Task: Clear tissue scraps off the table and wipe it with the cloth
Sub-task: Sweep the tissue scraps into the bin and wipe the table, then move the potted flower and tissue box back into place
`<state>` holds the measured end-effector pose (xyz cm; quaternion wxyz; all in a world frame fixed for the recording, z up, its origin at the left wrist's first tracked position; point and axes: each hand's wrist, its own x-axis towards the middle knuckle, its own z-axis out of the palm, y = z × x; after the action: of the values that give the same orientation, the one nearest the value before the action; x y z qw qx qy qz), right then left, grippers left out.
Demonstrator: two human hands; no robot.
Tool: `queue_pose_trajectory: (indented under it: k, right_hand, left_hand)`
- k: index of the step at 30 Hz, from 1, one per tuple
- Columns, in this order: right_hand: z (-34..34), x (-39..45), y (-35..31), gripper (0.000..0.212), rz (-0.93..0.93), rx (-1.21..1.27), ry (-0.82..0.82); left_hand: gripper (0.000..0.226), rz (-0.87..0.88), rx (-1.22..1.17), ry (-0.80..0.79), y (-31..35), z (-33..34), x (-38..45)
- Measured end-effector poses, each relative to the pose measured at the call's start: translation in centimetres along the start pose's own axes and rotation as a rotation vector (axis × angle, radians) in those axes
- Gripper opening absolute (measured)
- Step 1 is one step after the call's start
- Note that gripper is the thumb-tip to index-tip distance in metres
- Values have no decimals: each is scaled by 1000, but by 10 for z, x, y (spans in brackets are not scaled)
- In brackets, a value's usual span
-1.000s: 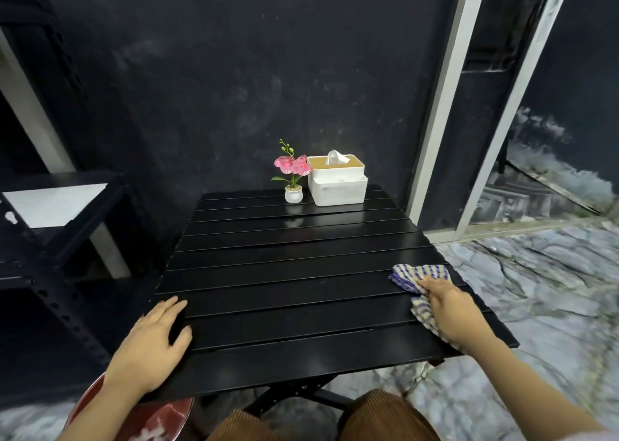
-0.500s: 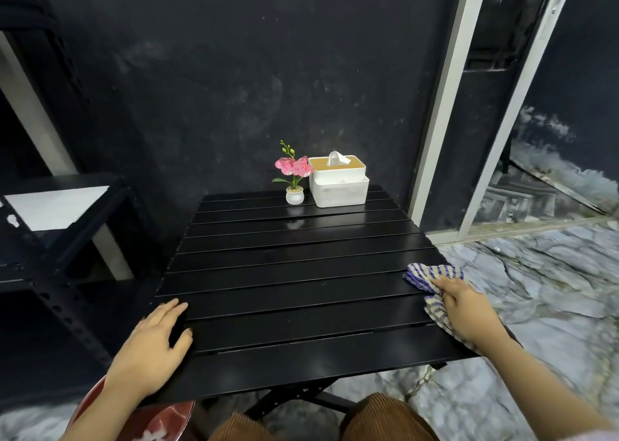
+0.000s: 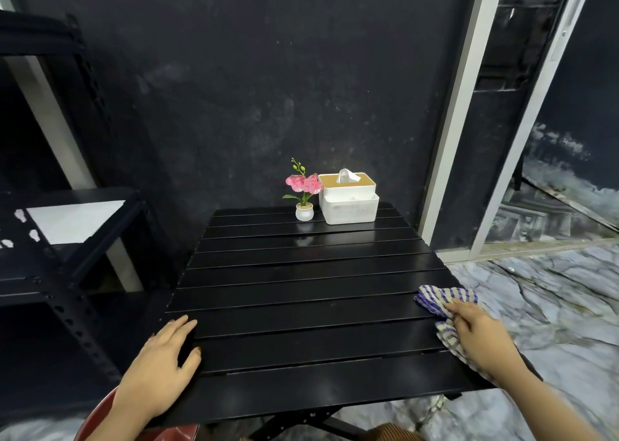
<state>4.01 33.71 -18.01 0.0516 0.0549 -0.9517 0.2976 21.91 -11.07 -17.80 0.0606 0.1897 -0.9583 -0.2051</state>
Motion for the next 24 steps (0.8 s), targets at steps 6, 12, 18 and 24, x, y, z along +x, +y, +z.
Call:
queue_pose_trajectory:
  k: [6, 12, 18, 24]
  right_hand:
    - [1, -1, 0, 29, -1, -140, 13]
    - [8, 17, -46, 29, -92, -178, 58]
    - [39, 65, -116, 40, -298, 59, -153]
    - [90, 126, -162, 53, -327, 67, -299]
  left_hand:
    - [57, -1, 35, -32, -2, 1, 4]
    - [55, 0, -46, -38, 22, 3, 28]
    - [59, 84, -149, -38, 79, 22, 78]
    - [61, 99, -206, -52, 114, 43, 151]
